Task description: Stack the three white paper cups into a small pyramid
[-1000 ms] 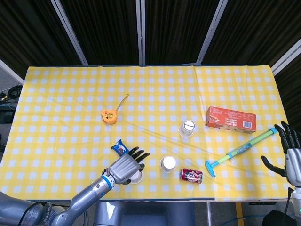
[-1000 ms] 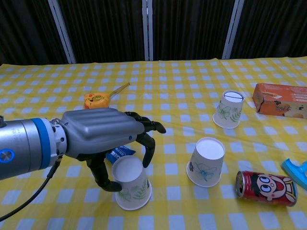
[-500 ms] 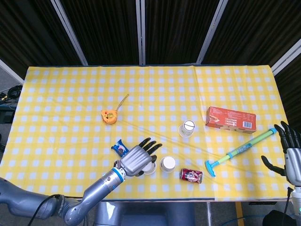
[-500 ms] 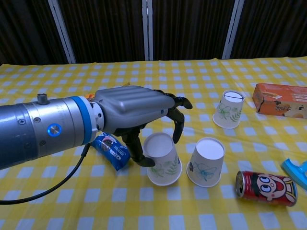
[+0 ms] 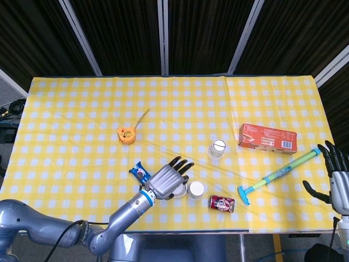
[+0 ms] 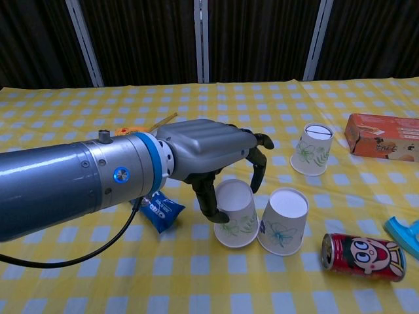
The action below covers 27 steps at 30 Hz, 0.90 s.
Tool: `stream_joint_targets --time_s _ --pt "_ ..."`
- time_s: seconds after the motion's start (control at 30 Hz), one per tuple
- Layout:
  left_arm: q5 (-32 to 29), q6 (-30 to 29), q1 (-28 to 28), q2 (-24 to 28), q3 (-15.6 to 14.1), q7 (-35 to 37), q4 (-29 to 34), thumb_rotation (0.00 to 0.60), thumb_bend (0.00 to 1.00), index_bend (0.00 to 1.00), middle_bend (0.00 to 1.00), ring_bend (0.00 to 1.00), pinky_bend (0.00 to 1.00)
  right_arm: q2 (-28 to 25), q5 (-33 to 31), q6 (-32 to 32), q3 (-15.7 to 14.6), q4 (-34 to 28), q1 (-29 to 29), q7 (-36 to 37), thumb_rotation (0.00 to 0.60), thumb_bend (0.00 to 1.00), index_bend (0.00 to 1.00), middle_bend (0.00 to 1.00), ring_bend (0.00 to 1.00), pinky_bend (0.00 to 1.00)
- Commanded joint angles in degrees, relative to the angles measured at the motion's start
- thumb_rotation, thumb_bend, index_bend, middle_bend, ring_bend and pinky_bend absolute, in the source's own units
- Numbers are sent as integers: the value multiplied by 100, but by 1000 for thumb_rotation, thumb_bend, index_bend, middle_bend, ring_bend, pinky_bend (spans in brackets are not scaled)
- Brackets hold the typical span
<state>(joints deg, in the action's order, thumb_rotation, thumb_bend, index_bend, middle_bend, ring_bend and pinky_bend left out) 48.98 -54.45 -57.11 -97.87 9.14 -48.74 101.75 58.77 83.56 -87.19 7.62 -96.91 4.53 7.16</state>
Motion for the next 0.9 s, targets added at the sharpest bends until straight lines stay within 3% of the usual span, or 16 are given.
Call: stream_joint_targets --time_s 0.03,0.2,0.53,0.67,0.9 --pt "-33 -8 -38 -74 -7 68 -65 600 244 408 0 0 0 8 13 -2 -5 -6 1 -16 600 134 7 0 0 0" --pt "6 -13 -76 -152 -61 160 -112 600 243 381 0 0 0 20 22 6 -13 -13 5 -47 600 134 7 0 0 0" --pt "95 -153 -35 -85 -223 288 -21 600 233 73 0 0 0 18 31 1 -15 -14 0 -45 600 134 4 0 0 0" --pt "304 -351 117 59 -348 402 115 600 233 38 0 0 0 25 57 -3 -25 -13 2 -78 600 134 4 0 0 0" --pt "1489 -1525 1005 947 -942 988 622 600 233 38 0 0 0 77 87 11 -50 -18 16 -236 600 134 4 0 0 0"
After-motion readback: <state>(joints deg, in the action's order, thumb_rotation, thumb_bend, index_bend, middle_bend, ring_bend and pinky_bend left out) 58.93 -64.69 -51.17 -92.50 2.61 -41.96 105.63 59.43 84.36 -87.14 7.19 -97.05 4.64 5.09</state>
